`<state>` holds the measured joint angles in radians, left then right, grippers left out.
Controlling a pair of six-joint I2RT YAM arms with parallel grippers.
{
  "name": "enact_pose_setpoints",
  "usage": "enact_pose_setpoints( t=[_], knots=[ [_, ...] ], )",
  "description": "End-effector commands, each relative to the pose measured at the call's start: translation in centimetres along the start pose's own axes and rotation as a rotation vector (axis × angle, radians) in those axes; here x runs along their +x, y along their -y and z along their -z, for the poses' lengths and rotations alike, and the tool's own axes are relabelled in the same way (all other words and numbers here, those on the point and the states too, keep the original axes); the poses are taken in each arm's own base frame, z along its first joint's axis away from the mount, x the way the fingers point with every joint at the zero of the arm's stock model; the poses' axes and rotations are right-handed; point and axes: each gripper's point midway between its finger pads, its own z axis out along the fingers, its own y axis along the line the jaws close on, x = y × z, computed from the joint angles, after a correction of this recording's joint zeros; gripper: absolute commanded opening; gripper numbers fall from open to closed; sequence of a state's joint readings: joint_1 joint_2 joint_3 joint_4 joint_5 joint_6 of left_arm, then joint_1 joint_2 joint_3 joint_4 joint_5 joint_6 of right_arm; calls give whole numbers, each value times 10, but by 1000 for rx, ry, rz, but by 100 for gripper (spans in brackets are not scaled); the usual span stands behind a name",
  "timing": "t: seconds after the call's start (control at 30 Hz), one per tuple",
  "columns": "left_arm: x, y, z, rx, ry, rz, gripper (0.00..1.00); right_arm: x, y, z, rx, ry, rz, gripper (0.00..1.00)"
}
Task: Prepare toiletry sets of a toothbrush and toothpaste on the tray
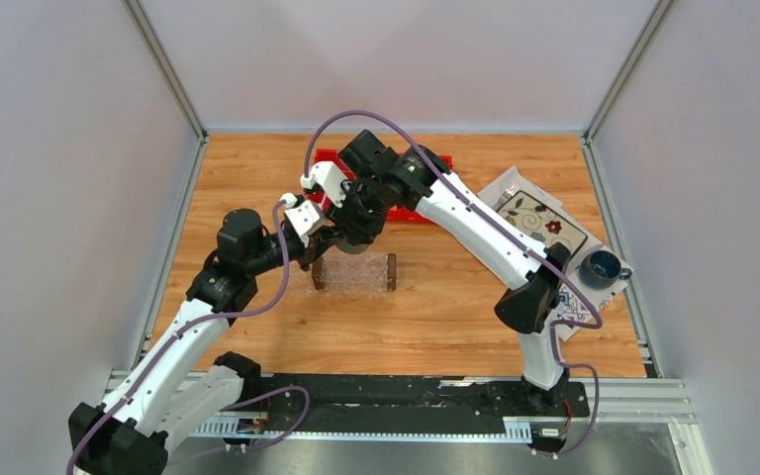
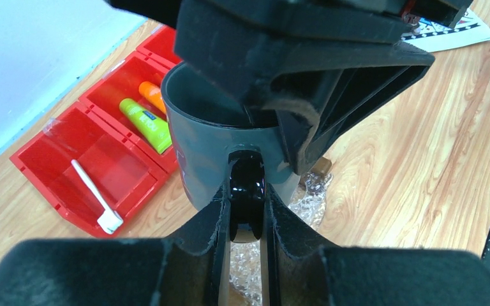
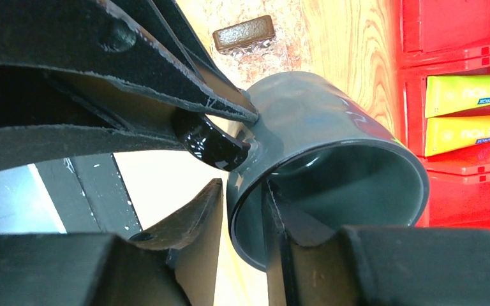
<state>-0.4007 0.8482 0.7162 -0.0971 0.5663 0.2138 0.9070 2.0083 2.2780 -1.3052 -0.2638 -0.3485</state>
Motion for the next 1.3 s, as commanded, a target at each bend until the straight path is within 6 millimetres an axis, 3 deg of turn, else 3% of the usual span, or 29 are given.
enact_pose_setpoints(
  t=[0.0, 0.4, 0.67, 0.97, 1.27],
  knots=[
    [-51, -2, 8, -9, 141, -68, 0, -19, 2, 30, 60, 95, 48, 34],
    [-59, -3, 9, -14, 160, -59, 0, -9, 7, 43, 85, 96, 36, 49],
    [-64, -14, 13, -64, 181, -49, 0, -11, 14, 68, 119, 142, 20, 52],
    [-67, -11, 13, -47, 190, -38, 0, -14, 47, 99, 169, 226, -80, 56],
    [-67, -6, 14, -25, 191, -41, 0, -11, 73, 78, 183, 208, -199, 61]
  ],
)
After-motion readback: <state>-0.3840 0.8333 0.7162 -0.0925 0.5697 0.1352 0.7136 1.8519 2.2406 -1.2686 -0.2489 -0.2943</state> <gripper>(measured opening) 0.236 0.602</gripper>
